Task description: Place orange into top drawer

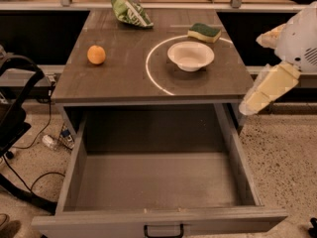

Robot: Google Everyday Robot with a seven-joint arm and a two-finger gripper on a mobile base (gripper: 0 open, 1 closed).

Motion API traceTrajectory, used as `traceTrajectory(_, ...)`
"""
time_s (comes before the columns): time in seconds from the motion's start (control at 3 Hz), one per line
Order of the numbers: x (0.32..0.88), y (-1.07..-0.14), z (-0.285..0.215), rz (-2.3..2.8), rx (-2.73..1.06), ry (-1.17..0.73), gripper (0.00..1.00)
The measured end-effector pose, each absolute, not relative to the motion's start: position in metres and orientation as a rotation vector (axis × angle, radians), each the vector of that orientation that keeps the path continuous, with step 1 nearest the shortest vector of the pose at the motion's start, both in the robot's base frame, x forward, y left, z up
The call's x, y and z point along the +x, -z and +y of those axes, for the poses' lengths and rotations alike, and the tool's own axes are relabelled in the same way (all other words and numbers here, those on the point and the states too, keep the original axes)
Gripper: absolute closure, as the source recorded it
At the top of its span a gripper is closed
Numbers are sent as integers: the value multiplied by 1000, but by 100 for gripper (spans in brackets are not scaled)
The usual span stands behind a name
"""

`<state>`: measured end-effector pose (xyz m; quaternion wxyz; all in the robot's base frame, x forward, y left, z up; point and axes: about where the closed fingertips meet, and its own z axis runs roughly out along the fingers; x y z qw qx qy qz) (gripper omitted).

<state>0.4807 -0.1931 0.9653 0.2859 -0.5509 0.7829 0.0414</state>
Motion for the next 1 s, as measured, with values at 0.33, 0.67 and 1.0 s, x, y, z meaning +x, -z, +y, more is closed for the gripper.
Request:
traceTrajectory(0.33, 527, -966, -157, 1940, -1304, -296, 0)
traceTrajectory(0.67, 589, -994, -103, 1692, -1140, -425, 0)
traceTrajectory(1.0, 593, -1000, -109, 1697, -1115, -385, 0)
